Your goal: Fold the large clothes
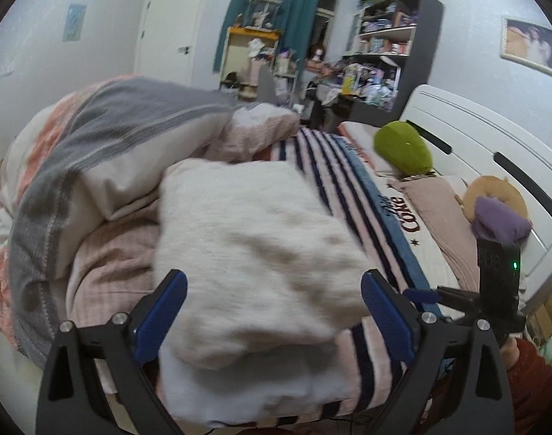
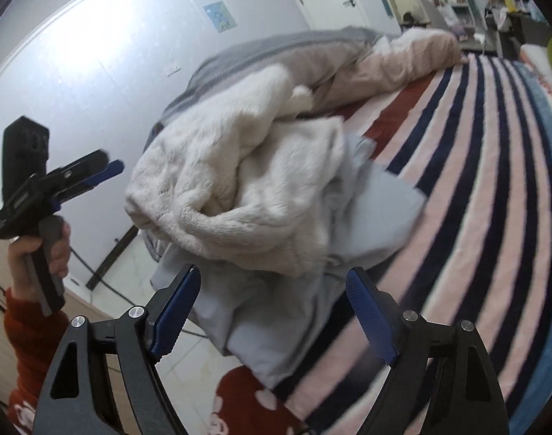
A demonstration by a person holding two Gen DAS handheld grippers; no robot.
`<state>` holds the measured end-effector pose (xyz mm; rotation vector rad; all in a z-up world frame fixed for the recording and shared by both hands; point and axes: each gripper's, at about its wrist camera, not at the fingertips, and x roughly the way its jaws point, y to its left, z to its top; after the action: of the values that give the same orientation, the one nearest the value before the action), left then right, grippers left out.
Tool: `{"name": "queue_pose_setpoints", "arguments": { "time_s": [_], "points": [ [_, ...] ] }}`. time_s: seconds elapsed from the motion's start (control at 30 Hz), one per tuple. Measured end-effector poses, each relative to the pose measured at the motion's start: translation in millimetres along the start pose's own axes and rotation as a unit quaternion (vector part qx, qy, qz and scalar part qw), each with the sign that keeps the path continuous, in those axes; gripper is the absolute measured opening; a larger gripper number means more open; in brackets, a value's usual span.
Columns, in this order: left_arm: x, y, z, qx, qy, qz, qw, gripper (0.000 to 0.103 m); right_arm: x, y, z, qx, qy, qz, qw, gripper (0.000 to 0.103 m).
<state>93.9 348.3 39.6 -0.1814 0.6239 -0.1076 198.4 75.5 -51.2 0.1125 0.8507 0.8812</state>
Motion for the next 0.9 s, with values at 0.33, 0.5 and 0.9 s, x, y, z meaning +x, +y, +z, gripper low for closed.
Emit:
{"name": "queue_pose_setpoints", "arguments": {
  "time_s": [0.33, 0.5, 0.9],
  "points": [
    [-1, -118, -3, 0.062, -0.034, -0.014, 0.9974, 0.095, -106, -38, -33, 0.007, -0.065, -0.058, 0.996, 0.080],
    [11, -186, -17, 0.095, -0.062, -0.010, 0.9935, 0.098, -163, -55, -57, -0.010, -0.096, -0.108, 0.990, 0.080],
    [39, -313, -79, 0.123, -0.196, 0.048, 0.9717, 0.102, -272, -62, -130, -0.066, -0.203, -0.266, 0.940, 0.103]
  ]
}}
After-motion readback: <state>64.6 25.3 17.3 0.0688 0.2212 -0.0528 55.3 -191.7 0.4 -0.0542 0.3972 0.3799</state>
